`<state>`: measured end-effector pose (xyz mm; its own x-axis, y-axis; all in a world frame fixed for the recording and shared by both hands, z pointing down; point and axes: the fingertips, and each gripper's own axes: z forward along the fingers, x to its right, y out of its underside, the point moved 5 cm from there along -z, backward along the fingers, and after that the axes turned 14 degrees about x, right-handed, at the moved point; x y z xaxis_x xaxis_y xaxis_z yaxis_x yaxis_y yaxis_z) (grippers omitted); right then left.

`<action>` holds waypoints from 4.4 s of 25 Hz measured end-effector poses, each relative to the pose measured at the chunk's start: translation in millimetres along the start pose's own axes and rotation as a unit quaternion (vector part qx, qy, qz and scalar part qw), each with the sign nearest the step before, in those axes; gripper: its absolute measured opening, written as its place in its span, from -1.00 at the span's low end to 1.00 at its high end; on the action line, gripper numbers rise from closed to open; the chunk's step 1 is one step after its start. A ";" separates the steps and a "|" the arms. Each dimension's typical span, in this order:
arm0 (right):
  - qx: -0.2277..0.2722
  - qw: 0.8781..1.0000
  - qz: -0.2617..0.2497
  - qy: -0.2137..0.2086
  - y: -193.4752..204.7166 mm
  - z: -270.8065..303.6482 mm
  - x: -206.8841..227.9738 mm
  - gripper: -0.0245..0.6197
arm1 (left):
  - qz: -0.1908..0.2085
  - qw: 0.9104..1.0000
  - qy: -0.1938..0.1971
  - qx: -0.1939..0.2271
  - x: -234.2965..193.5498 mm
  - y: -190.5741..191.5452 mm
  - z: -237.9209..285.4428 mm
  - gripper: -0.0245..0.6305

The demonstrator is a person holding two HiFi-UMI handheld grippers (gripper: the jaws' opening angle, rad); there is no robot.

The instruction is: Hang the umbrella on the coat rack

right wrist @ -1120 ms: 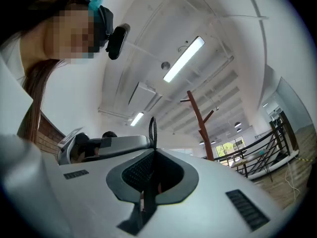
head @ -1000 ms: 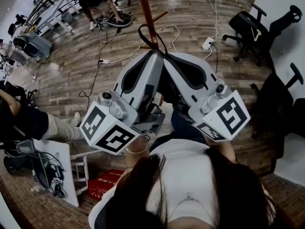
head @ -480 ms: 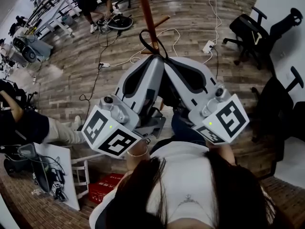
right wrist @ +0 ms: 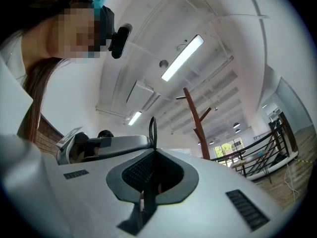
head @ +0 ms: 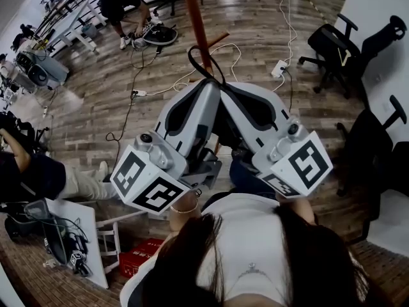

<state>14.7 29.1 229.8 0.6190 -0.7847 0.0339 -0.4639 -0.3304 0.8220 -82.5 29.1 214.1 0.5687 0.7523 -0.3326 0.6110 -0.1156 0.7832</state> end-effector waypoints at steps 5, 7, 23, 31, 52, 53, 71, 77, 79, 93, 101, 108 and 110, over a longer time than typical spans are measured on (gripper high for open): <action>-0.001 1.000 0.001 0.000 4.4 7.6 10.6 -0.80 | 0.000 1.000 0.000 -0.001 -10.1 1.1 8.9 -0.89; -0.001 1.000 0.002 0.000 6.4 10.8 14.9 -0.80 | 0.001 1.000 -0.001 -0.001 -14.4 1.6 12.4 -0.89; 0.003 1.000 0.005 0.001 17.3 40.4 50.3 -0.80 | 0.008 1.000 0.002 -0.001 -48.1 0.2 45.7 -0.89; 0.010 1.000 0.007 0.001 21.4 50.4 65.7 -0.80 | 0.011 1.000 0.004 -0.001 -60.3 1.4 59.8 -0.89; 0.013 1.000 0.014 -0.015 27.4 80.8 106.8 -0.80 | 0.021 1.000 -0.005 0.012 -90.1 0.8 97.1 -0.89; 0.012 1.000 0.014 -0.017 27.7 83.0 109.0 -0.80 | 0.022 1.000 -0.006 0.012 -92.1 0.3 99.2 -0.89; 0.015 0.999 0.026 -0.034 36.0 112.6 126.9 -0.80 | 0.034 0.999 -0.020 0.022 -116.7 -10.7 115.9 -0.89; 0.020 0.999 0.027 -0.038 34.3 116.4 127.9 -0.80 | 0.041 0.999 -0.020 0.024 -116.7 -14.2 118.5 -0.89; 0.022 0.999 0.027 -0.038 34.1 118.5 130.3 -0.80 | 0.042 0.999 -0.020 0.025 -118.1 -14.8 121.2 -0.89; 0.025 0.998 0.029 -0.047 37.6 140.0 152.4 -0.80 | 0.051 0.998 -0.022 0.027 -137.0 -19.4 143.2 -0.89; 0.025 0.998 0.035 -0.049 44.0 149.8 165.3 -0.80 | 0.053 0.998 -0.027 0.026 -149.6 -18.5 153.7 -0.89; 0.024 0.998 0.042 -0.051 49.0 156.3 173.3 -0.80 | 0.055 0.998 -0.032 0.025 -158.4 -17.8 159.7 -0.89; 0.023 0.997 0.043 -0.052 49.9 156.5 173.4 -0.80 | 0.054 0.998 -0.034 0.025 -159.0 -17.5 159.2 -0.89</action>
<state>-0.3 -205.6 187.7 0.5087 -0.8600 0.0418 -0.5420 -0.2821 0.7916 -95.9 -191.8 169.6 0.6679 0.6884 -0.2828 0.5691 -0.2275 0.7901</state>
